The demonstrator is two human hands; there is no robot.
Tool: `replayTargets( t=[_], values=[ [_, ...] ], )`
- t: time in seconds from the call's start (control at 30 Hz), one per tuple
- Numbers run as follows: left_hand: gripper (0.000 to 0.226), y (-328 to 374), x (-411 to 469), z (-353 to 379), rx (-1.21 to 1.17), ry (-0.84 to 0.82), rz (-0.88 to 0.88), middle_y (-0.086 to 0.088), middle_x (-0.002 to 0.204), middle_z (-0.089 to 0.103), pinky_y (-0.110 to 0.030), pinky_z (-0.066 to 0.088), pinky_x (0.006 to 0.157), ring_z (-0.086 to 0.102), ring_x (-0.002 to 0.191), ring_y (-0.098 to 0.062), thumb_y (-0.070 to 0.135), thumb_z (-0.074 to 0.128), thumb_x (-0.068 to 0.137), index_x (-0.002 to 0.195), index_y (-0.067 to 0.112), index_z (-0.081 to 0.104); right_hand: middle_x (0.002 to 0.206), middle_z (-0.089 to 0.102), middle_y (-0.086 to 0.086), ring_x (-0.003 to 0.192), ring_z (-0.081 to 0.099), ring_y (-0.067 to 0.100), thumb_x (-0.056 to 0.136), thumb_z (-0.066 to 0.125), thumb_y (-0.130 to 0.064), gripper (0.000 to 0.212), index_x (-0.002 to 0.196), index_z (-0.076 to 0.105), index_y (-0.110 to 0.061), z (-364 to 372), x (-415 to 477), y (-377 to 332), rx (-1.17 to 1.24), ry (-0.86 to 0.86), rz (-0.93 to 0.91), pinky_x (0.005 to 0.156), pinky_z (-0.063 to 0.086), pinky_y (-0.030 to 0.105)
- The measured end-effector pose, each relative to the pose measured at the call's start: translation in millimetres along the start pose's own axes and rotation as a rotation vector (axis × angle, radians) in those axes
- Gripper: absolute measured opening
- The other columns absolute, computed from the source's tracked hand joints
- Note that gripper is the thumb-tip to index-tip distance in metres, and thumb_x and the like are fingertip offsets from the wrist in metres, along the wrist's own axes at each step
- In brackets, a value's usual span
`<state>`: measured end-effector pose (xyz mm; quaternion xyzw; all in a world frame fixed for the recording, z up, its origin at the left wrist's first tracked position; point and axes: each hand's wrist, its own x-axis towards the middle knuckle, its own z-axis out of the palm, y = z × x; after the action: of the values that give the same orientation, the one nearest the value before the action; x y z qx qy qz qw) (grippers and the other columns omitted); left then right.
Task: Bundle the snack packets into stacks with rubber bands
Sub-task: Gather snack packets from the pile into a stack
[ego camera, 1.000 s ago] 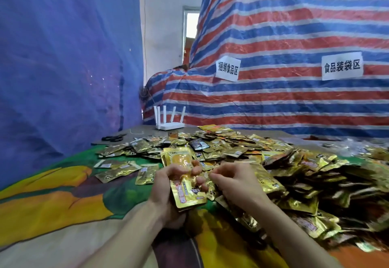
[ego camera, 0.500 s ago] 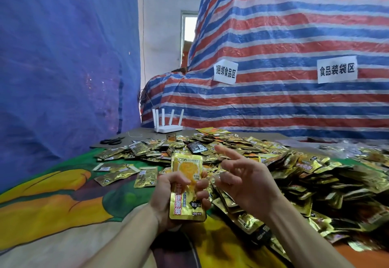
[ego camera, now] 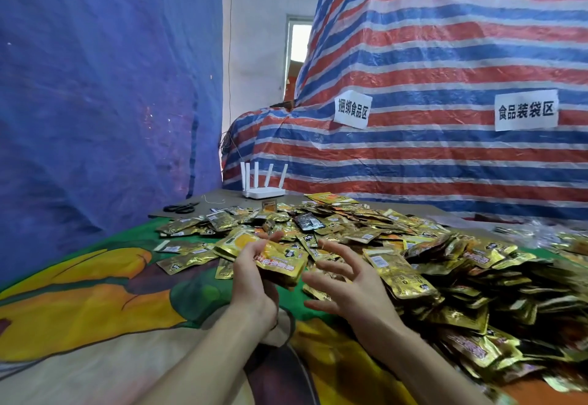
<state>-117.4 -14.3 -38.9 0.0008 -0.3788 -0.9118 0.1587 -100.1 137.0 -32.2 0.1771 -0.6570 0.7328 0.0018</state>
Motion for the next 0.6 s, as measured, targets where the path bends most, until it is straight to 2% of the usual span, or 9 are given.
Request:
replayTargets(
  t=[0.1, 0.13, 0.23, 0.33, 0.43, 0.53, 0.6],
  values=[
    [0.04, -2, -4, 6, 0.026, -0.063, -0.04, -0.024, 0.107, 0.071, -0.04, 0.057, 0.073, 0.07, 0.087, -0.035, 0.029, 0.046, 0.095, 0.112, 0.005, 0.072, 0.115, 0.064, 0.008, 0.094, 0.075, 0.016, 0.074, 0.087, -0.007, 0.059, 0.124, 0.066, -0.032, 5, -3, 1, 0.016, -0.03, -0.053, 0.074, 0.062, 0.035],
    [0.041, -3, -5, 7, 0.03, -0.075, -0.042, -0.024, 0.109, 0.071, -0.041, 0.058, 0.075, 0.071, 0.089, -0.036, 0.031, 0.046, 0.095, 0.114, 0.005, 0.071, 0.114, 0.063, 0.008, 0.093, 0.075, 0.013, 0.076, 0.085, -0.004, 0.059, 0.124, 0.066, -0.031, 6, -4, 1, 0.034, -0.044, -0.071, 0.072, 0.062, 0.033],
    [0.04, -5, -6, 6, 0.021, -0.1, -0.045, -0.022, 0.105, 0.073, -0.038, 0.059, 0.064, 0.073, 0.086, -0.035, 0.034, 0.044, 0.096, 0.111, 0.009, 0.072, 0.118, 0.06, 0.009, 0.091, 0.075, 0.013, 0.076, 0.082, 0.002, 0.058, 0.122, 0.067, -0.03, 6, -3, -1, 0.076, -0.076, -0.112, 0.069, 0.061, 0.031],
    [0.038, -7, -5, 6, 0.01, -0.118, -0.049, -0.021, 0.1, 0.074, -0.036, 0.058, 0.057, 0.073, 0.077, -0.034, 0.035, 0.044, 0.097, 0.108, 0.013, 0.073, 0.124, 0.06, 0.011, 0.093, 0.075, 0.024, 0.073, 0.084, 0.003, 0.059, 0.119, 0.07, -0.031, 8, -4, 2, 0.063, -0.101, -0.126, 0.071, 0.063, 0.039],
    [0.034, -12, -10, 10, 0.035, -0.173, -0.103, -0.018, 0.1, 0.073, -0.037, 0.058, 0.06, 0.072, 0.08, -0.034, 0.037, 0.051, 0.094, 0.109, 0.018, 0.075, 0.111, 0.072, 0.0, 0.093, 0.075, 0.017, 0.072, 0.086, 0.001, 0.057, 0.117, 0.07, -0.03, 10, -4, 6, 0.019, -0.081, -0.155, 0.07, 0.062, 0.032],
    [0.034, -18, -16, 12, 0.098, -0.273, -0.166, -0.012, 0.105, 0.075, -0.033, 0.059, 0.066, 0.074, 0.093, -0.028, 0.037, 0.062, 0.084, 0.104, 0.016, 0.079, 0.118, 0.069, -0.02, 0.111, 0.065, -0.002, 0.069, 0.089, -0.007, 0.059, 0.116, 0.07, -0.036, 8, -4, 8, -0.167, -0.001, -0.257, 0.093, 0.056, 0.025],
    [0.034, -18, -16, 14, 0.103, -0.314, -0.181, -0.012, 0.114, 0.073, -0.031, 0.059, 0.073, 0.072, 0.104, -0.026, 0.035, 0.061, 0.085, 0.108, 0.015, 0.078, 0.127, 0.064, -0.023, 0.119, 0.059, -0.004, 0.068, 0.091, -0.011, 0.062, 0.118, 0.068, -0.04, 7, -3, 7, -0.221, 0.028, -0.282, 0.102, 0.05, 0.026]
  ],
)
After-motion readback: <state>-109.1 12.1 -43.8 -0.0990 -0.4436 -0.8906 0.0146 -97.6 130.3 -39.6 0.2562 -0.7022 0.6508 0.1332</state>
